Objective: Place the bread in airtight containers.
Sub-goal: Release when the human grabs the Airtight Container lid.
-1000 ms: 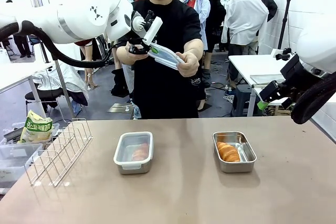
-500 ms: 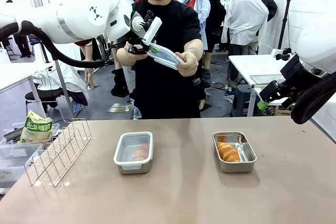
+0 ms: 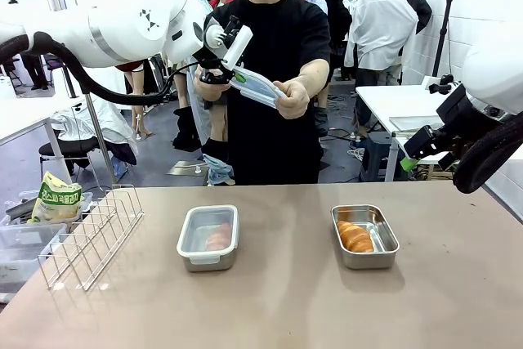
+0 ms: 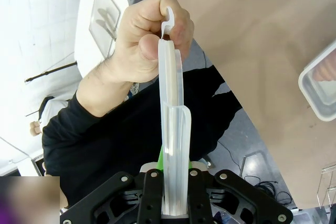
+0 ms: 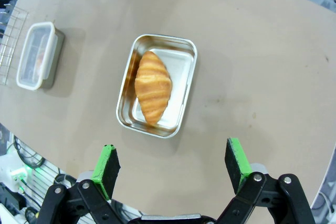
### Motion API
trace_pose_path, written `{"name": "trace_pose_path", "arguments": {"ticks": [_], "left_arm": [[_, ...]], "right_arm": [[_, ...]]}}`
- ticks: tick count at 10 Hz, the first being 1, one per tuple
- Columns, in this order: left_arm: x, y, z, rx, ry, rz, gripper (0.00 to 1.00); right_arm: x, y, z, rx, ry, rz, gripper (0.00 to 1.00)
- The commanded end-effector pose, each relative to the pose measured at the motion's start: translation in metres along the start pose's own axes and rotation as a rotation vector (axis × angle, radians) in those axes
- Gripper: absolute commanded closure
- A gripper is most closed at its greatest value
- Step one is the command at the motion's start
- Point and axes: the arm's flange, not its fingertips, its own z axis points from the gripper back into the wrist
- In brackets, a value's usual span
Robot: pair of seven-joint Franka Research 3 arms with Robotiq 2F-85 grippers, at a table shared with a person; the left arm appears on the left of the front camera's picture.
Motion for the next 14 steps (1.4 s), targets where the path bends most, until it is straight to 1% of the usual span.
{"name": "trace_pose_path", "arguments": {"ticks": [1, 2, 4, 6, 7, 14], "left_arm": [[-0.0013, 0.0014, 0.0018, 0.013, -0.011, -0.018, 1.0], [-0.0019, 0.0032, 0.0022, 0.006, -0.018, -0.025, 0.85], [-0.0007, 0.0074, 0.0012, -0.001, -0.015, -0.054, 0.45], [-0.0015, 0.008, 0.0004, -0.007, -0.023, -0.053, 0.05], [-0.0011, 0.0086, 0.0013, -0.006, -0.032, -0.052, 0.0], [0.0, 0.0059, 0.0065, -0.001, -0.043, -0.043, 0.0]], "right_arm": [[0.0007, -0.0004, -0.0006, 0.0, 0.002, -0.001, 0.0], [0.0007, -0.0004, -0.0006, 0.0, 0.002, -0.001, 0.0], [0.0007, -0.0004, -0.0006, 0.0, 0.002, -0.001, 0.0], [0.0007, -0.0004, -0.0006, 0.0, 0.002, -0.001, 0.0], [0.0007, -0.0004, -0.0006, 0.0, 0.002, -0.001, 0.0], [0.0007, -0.0004, -0.0006, 0.0, 0.002, -0.001, 0.0]]}}
